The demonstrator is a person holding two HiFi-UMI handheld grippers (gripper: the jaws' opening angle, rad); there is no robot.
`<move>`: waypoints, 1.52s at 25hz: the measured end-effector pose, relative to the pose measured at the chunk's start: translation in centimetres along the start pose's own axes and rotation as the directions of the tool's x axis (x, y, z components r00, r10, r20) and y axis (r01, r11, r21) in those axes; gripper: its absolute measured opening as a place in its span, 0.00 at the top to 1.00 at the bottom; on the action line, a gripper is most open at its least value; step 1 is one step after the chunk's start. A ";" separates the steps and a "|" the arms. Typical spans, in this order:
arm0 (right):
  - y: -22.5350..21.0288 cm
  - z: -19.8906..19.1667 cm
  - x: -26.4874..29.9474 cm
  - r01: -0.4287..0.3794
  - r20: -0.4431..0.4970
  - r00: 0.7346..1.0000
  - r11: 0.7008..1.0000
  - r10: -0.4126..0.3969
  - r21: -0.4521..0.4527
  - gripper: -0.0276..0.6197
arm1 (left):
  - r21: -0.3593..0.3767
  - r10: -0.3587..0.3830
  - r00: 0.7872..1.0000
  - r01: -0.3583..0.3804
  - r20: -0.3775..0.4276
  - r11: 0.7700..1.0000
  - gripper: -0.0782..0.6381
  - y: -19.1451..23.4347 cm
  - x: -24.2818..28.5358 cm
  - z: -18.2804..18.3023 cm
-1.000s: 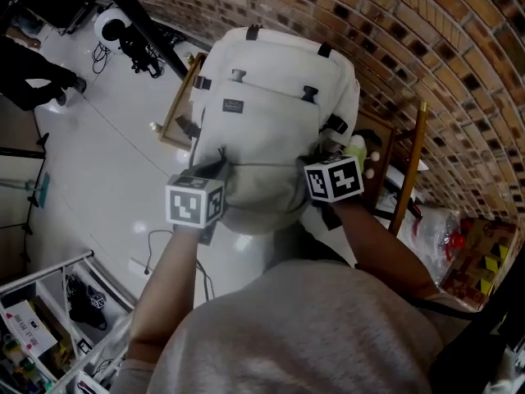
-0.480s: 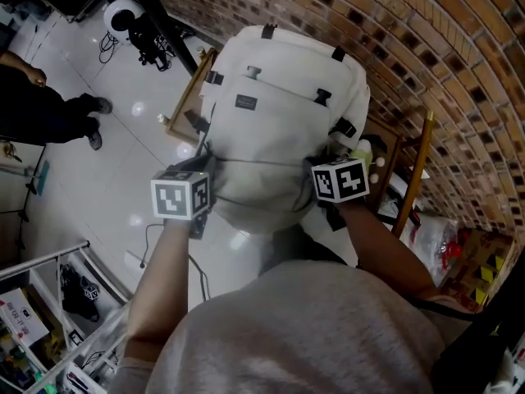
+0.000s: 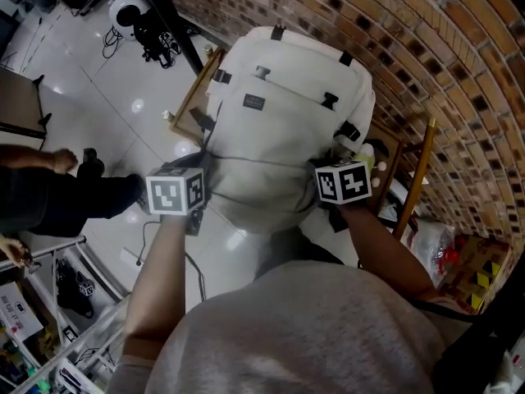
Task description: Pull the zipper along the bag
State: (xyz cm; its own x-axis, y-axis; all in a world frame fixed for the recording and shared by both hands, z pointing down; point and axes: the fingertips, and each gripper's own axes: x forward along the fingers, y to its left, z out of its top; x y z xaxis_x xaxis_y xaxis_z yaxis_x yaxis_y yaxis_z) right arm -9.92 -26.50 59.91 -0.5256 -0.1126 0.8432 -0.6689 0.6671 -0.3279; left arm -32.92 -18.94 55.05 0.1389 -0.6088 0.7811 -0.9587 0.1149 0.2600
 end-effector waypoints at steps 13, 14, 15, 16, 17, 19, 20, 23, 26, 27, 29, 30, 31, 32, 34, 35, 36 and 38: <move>0.2 0.0 0.1 -0.010 -0.006 1.000 1.000 0.010 -0.007 0.96 | -0.039 0.022 1.000 -0.021 0.018 0.999 0.88 1.7 0.0 -0.1; 0.2 0.0 0.1 -0.009 -0.007 1.000 1.000 0.009 -0.006 0.96 | -0.044 0.021 1.000 -0.020 0.017 0.999 0.88 1.6 0.0 -0.1; 0.1 0.0 0.1 -0.008 -0.007 1.000 1.000 0.008 -0.004 0.96 | -0.045 0.019 1.000 -0.019 0.015 0.999 0.88 1.5 0.1 0.0; 0.1 0.0 0.1 -0.005 -0.007 1.000 1.000 0.005 -0.002 0.96 | -0.043 0.016 1.000 -0.015 0.012 0.999 0.87 1.4 0.2 0.0; 0.1 0.0 0.1 -0.002 -0.007 1.000 1.000 0.002 0.000 0.96 | -0.041 0.011 1.000 -0.011 0.008 0.999 0.87 1.3 0.2 0.1; 0.0 0.0 0.1 0.000 -0.007 1.000 1.000 0.000 0.003 0.96 | -0.025 -0.001 1.000 0.001 -0.002 1.000 0.87 1.0 0.4 0.1; 0.1 0.0 0.1 -0.002 -0.007 1.000 1.000 0.002 0.006 0.96 | -0.008 -0.006 1.000 0.005 -0.006 1.000 0.87 0.8 0.4 0.0; 0.1 0.0 -0.4 0.002 0.000 1.000 1.000 -0.002 0.013 0.96 | 0.027 -0.008 1.000 0.008 0.004 1.000 0.82 0.6 0.0 0.0; -0.5 0.6 -1.7 0.067 0.056 0.996 0.998 -0.068 0.018 0.96 | 0.000 -0.010 0.999 0.010 0.047 1.000 0.75 0.9 -1.0 0.6; -0.7 0.9 -2.3 0.091 0.080 0.993 0.996 -0.092 0.021 0.96 | -0.005 -0.017 0.998 0.017 0.060 1.000 0.75 0.8 -1.5 0.8; -0.6 1.1 -3.7 0.106 0.117 0.987 0.994 -0.109 0.029 0.96 | 0.001 -0.046 0.996 0.046 0.083 0.999 0.75 0.0 -2.7 1.3; -0.2 1.2 -4.5 0.098 0.130 0.986 0.995 -0.102 0.032 0.96 | 0.010 -0.064 0.994 0.063 0.094 0.998 0.75 -0.8 -3.5 1.4; 0.5 1.2 -5.3 0.086 0.143 0.986 0.996 -0.090 0.030 0.96 | 0.018 -0.085 0.991 0.083 0.107 0.996 0.75 -1.6 -4.3 1.5; 1.4 1.2 -6.2 0.074 0.155 0.985 0.997 -0.076 0.022 0.96 | 0.024 -0.110 0.986 0.108 0.122 0.994 0.75 -2.6 -5.2 1.6; 3.7 1.1 -8.0 0.048 0.182 0.982 0.999 -0.047 -0.003 0.96 | 0.035 -0.172 0.973 0.168 0.154 0.985 0.75 -4.8 -7.0 1.6; 5.0 1.0 -8.9 0.030 0.197 0.980 0.999 -0.026 -0.014 0.96 | 0.044 -0.204 0.965 0.200 0.163 0.979 0.75 -5.9 -7.8 1.4; 6.4 0.8 -9.8 0.003 0.214 0.977 1.000 0.002 -0.020 0.96 | 0.050 -0.241 0.957 0.236 0.162 0.971 0.75 -7.0 -8.5 1.1; 9.6 0.1 -11.9 -0.081 0.251 0.965 0.997 0.082 -0.012 0.96 | 0.035 -0.342 0.930 0.340 0.138 0.940 0.76 -9.5 -9.9 -0.4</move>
State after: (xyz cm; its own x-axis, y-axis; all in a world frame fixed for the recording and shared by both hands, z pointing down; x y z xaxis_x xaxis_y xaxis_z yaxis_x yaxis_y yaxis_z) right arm -10.17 -18.87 46.69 -0.6936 -0.2387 0.6797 -0.6174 0.6831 -0.3901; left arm -25.11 -13.63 45.06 0.4225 -0.7132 0.5593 -0.8623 -0.1262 0.4904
